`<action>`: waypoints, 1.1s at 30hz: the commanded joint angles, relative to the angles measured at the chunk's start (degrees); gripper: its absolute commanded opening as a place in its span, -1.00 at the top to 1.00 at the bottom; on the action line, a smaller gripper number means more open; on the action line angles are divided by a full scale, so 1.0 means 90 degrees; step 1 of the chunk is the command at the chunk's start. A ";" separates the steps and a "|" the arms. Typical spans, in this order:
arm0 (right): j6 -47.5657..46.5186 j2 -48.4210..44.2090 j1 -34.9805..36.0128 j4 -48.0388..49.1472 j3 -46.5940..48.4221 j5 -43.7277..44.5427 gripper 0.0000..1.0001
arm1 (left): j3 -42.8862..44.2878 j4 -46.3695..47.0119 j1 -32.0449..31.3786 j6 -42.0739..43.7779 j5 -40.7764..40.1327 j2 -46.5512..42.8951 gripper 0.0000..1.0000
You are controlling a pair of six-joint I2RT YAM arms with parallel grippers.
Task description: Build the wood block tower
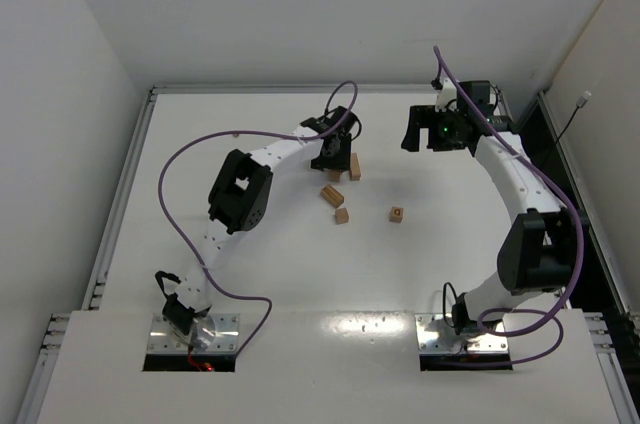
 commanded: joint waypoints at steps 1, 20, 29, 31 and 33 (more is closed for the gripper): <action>0.0080 -0.0051 -0.0017 0.0220 0.0040 -0.0135 -0.81 | 0.0187 0.0024 -0.0054 0.0081 -0.0096 -0.0367 -0.04; 0.0080 -0.0051 -0.0017 0.0278 -0.0018 -0.0135 -0.81 | 0.0314 0.0093 -0.0113 0.0197 0.0099 -0.0659 -0.04; 0.0080 -0.0051 0.0041 0.0278 -0.0018 -0.0135 -0.81 | 0.0373 0.0151 -0.0113 0.0257 0.0041 -0.0952 -0.04; 0.0080 -0.0051 0.0041 0.0278 -0.0018 -0.0135 -0.81 | 0.0373 0.0151 -0.0113 0.0257 -0.0115 -0.1176 -0.04; 0.0080 -0.0051 0.0041 0.0278 -0.0018 -0.0135 -0.81 | 0.0373 0.0151 -0.0113 0.0315 -0.0300 -0.1391 -0.04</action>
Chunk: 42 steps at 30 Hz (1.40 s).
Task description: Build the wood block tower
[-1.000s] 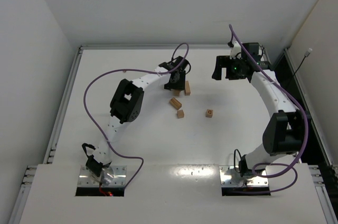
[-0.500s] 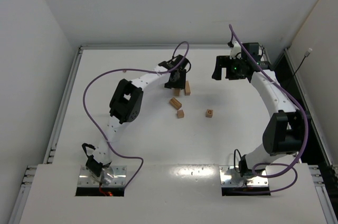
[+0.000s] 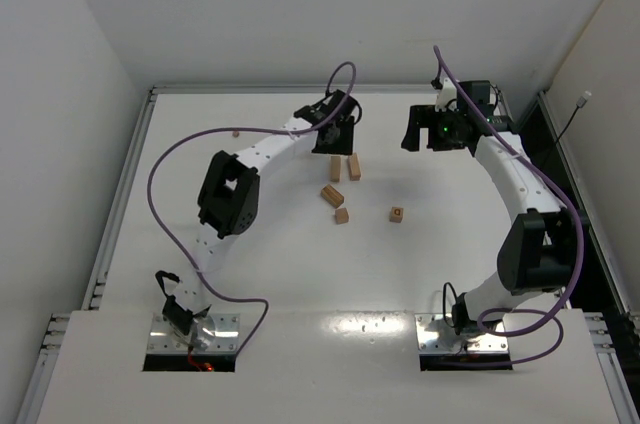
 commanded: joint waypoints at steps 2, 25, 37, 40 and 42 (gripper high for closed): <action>0.0078 -0.0051 0.0097 0.0249 -0.0087 -0.0122 -0.71 | 0.0251 0.0161 -0.0076 0.0264 -0.0875 -0.1189 -0.07; 0.0468 0.2624 0.1494 0.0239 0.1193 0.1830 1.00 | -0.3723 0.0581 0.2560 0.0831 -0.0877 -0.3837 -0.69; 0.0907 0.3475 0.1875 0.0161 0.1846 0.2152 1.00 | -0.3792 0.0581 0.2619 0.0890 -0.0643 -0.3779 -0.69; 0.1005 0.3631 0.1943 0.0161 0.2012 0.2221 1.00 | -0.3792 0.0581 0.2619 0.0890 -0.0575 -0.3778 -0.69; 0.1083 0.3777 0.1943 0.0103 0.2071 0.2221 1.00 | -0.3792 0.0581 0.2619 0.0890 -0.0575 -0.3778 -0.69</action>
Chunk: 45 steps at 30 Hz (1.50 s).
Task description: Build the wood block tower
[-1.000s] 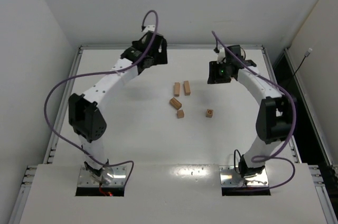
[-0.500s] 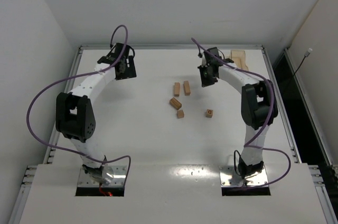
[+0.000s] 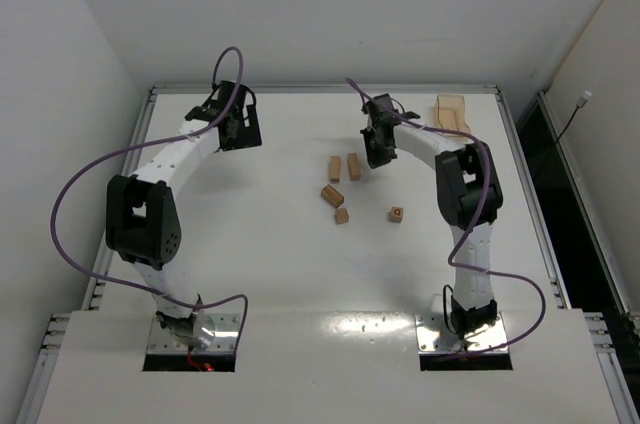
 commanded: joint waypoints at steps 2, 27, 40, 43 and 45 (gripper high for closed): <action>0.0331 0.0146 0.0113 0.0042 0.0398 0.0169 1.00 | 0.0072 0.0149 -0.0004 0.0055 0.0141 -0.0086 -0.69; 0.0565 0.0713 0.0288 -0.0017 0.0779 -0.0036 0.86 | 0.0014 0.0149 0.0055 -0.0004 0.0201 -0.0028 -0.69; 0.0683 0.0830 0.0415 -0.0075 0.0906 -0.0036 0.68 | 0.0014 0.0149 0.0055 -0.0004 0.0259 0.0031 -0.69; 0.0683 0.0831 0.0474 -0.0075 0.0906 -0.0036 0.66 | 0.0014 0.0149 0.0113 -0.0004 0.0259 0.0031 -0.69; 0.0683 0.0831 0.0474 -0.0075 0.0906 -0.0036 0.66 | 0.0014 0.0149 0.0113 -0.0004 0.0317 0.0031 -0.69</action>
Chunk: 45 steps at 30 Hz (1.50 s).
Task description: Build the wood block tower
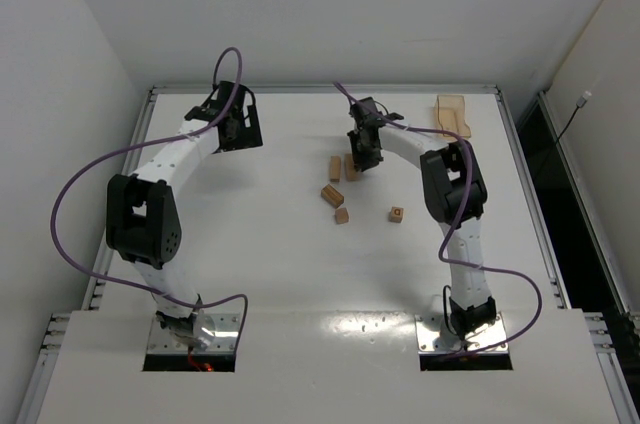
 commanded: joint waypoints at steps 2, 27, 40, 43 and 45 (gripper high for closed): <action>0.0146 0.0136 0.0085 0.0034 0.0229 -0.0060 0.66 | 0.0014 0.0144 0.0077 -0.0065 0.0082 -0.0003 -0.69; 0.0146 0.0194 0.0329 0.0034 0.0287 -0.0041 0.63 | 0.0073 0.0144 0.0077 -0.0065 0.0151 0.0055 -0.69; 0.0331 0.0322 0.0329 -0.0093 0.0472 0.0496 0.61 | 0.0073 0.0144 0.0077 -0.0065 0.0209 0.0114 -0.69; 0.0331 0.0390 0.0329 -0.0093 0.0473 0.0496 0.61 | 0.0073 0.0144 0.0077 -0.0065 0.0209 0.0173 -0.69; 0.0389 0.0390 0.0271 -0.0093 0.0532 0.0496 0.59 | 0.0073 0.0144 0.0077 -0.0065 0.0209 0.0173 -0.69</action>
